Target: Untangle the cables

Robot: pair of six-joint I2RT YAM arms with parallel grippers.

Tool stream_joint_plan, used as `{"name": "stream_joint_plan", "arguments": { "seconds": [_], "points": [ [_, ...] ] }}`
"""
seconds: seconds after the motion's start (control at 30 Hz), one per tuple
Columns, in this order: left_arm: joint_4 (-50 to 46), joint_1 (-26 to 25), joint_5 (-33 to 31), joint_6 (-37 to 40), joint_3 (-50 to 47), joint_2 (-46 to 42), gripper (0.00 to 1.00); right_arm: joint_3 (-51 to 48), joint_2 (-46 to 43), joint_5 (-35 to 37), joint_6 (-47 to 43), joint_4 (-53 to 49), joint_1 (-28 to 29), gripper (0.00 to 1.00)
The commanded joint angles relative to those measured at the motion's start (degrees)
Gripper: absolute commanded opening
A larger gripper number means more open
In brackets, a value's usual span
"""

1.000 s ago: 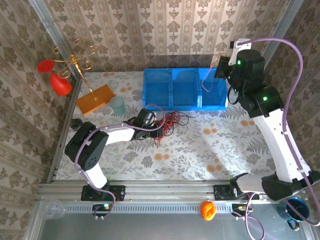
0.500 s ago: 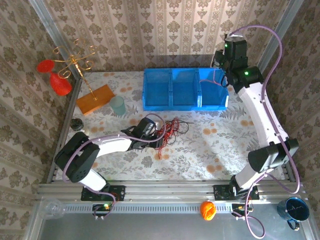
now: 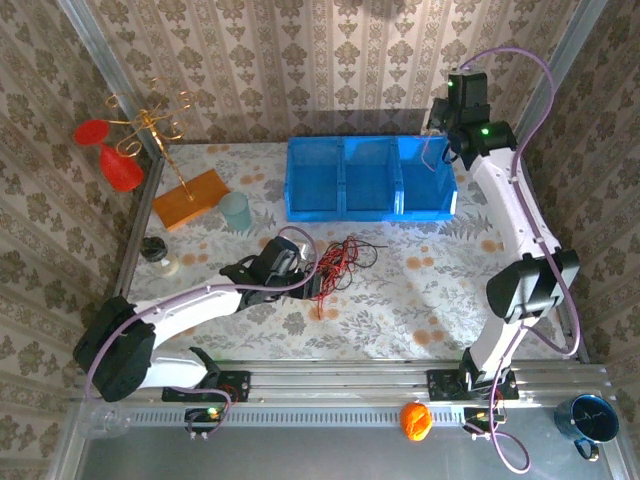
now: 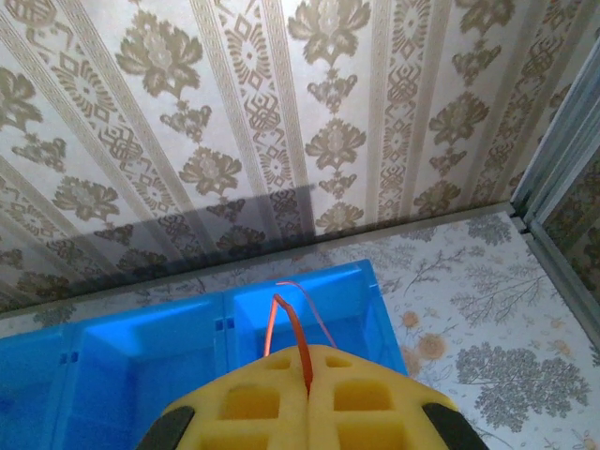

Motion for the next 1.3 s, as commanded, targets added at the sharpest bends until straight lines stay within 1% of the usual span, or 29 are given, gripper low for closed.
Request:
{"name": "stream_joint_plan", "arguments": {
  "seconds": [0.0, 0.07, 0.17, 0.3, 0.5, 0.73, 0.77, 0.8, 0.83, 0.9, 1.0, 1.07, 1.27],
  "points": [
    [-4.7, -0.4, -3.1, 0.0, 1.3, -2.2, 0.68, -1.7, 2.4, -1.1, 1.0, 1.5, 0.0, 0.0],
    [-5.6, -0.4, -4.3, -0.2, 1.1, -3.8, 0.72, -2.5, 3.7, -1.4, 1.3, 1.8, 0.0, 0.0],
    [-6.4, -0.3, -5.2, -0.3, 0.4, -6.4, 0.75, -3.1, 5.8, -1.1, 1.2, 1.7, 0.0, 0.0],
    [-7.6, 0.0, -6.0, -0.1, 0.0, -9.0, 0.74, -5.5, 8.0, -1.0, 1.1, 2.3, -0.1, 0.0],
    [-7.4, 0.6, -5.3, -0.1, 0.3, -9.8, 0.74, -7.3, 12.1, 0.2, 0.2, 2.3, -0.4, 0.0],
    [-7.0, 0.9, -4.6, 0.0, 1.0, -8.2, 0.73, -4.3, 17.9, 1.6, -0.6, -0.3, -0.6, 0.0],
    [-6.8, 0.9, -4.5, 0.0, 1.0, -8.0, 0.73, -4.1, 18.7, 1.5, -0.7, -0.7, -0.7, 0.02],
    [-6.7, 0.9, -4.3, -0.1, 1.0, -7.9, 0.73, -3.8, 19.1, 1.6, -0.6, -1.0, -0.7, 0.06],
    [-6.7, 1.0, -4.2, -0.2, 1.0, -7.7, 0.73, -3.7, 19.2, 1.6, -0.5, -1.3, -0.7, 0.12],
    [-6.7, 1.0, -3.8, -0.2, 1.2, -7.6, 0.73, -3.4, 18.5, 0.9, 0.7, -2.3, -0.8, 0.31],
    [-7.3, 1.1, -3.7, 0.1, 1.9, -7.5, 0.73, -3.6, 15.2, 0.6, 1.8, -2.4, -0.6, 0.44],
    [-7.9, 1.2, -3.8, 0.5, 2.6, -7.3, 0.73, -3.4, 13.0, 0.8, 2.2, -3.1, -0.6, 0.47],
    [-8.1, 1.4, -3.6, 0.6, 3.9, -7.5, 0.73, -4.9, 6.8, 0.9, 1.7, -4.4, -0.2, 0.48]
  ]
}}
